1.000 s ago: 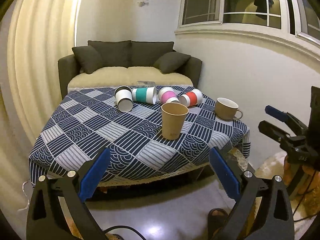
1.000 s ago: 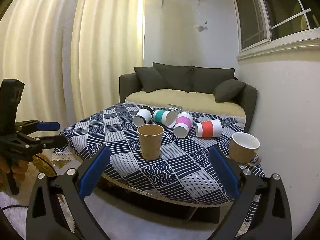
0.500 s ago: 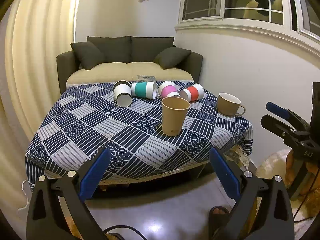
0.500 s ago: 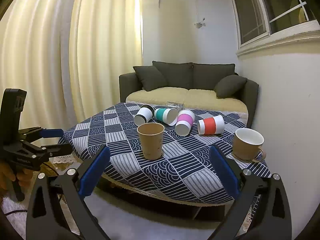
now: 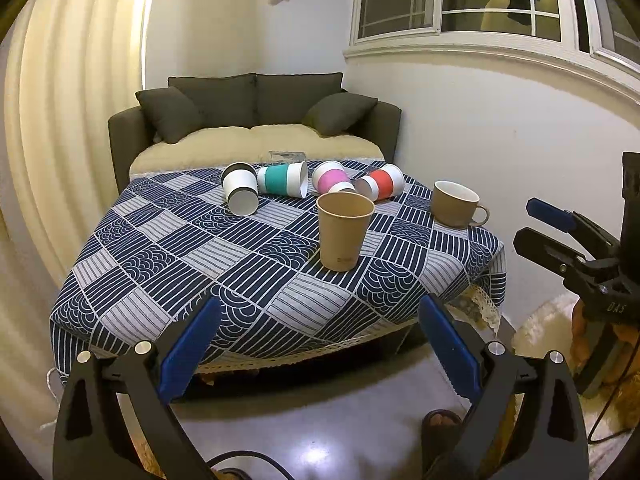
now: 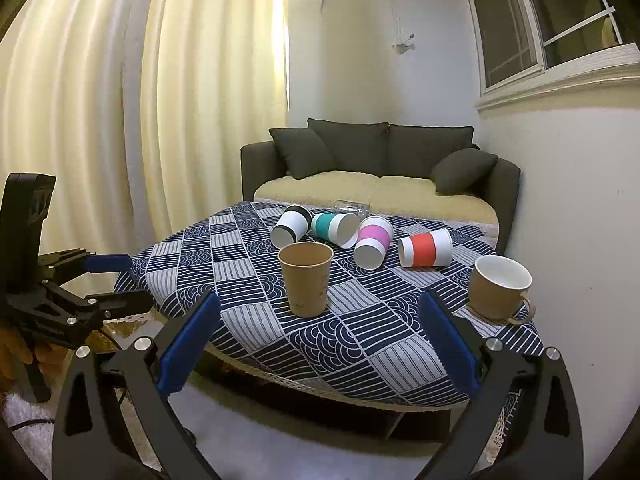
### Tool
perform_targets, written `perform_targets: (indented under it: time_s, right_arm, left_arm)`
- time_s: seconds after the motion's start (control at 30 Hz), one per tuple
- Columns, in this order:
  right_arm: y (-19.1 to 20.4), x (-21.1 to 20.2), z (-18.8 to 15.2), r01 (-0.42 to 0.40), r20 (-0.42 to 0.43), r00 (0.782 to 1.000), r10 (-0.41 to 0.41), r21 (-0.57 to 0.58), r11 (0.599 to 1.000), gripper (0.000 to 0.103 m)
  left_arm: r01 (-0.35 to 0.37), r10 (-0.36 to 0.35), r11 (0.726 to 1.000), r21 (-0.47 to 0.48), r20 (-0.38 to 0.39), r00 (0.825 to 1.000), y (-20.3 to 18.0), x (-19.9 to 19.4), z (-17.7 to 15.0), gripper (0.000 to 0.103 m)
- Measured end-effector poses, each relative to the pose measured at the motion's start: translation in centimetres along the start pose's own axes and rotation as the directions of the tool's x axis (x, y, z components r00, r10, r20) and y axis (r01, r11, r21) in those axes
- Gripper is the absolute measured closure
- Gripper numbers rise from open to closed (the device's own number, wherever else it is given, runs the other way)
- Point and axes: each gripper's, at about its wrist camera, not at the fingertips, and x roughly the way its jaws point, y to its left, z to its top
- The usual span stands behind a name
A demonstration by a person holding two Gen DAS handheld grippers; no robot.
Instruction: Flip cup upright
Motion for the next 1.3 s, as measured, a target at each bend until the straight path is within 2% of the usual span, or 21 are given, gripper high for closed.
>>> perform_targets:
  time_s: [1.3]
  right_arm:
    - [0.4, 0.41, -0.15, 0.002, -0.008, 1.0, -0.002, -0.008, 1.0, 0.005]
  left_arm:
    - [0.006, -0.006, 1.0, 0.004, 0.008, 1.0, -0.14, -0.18, 0.07, 0.007]
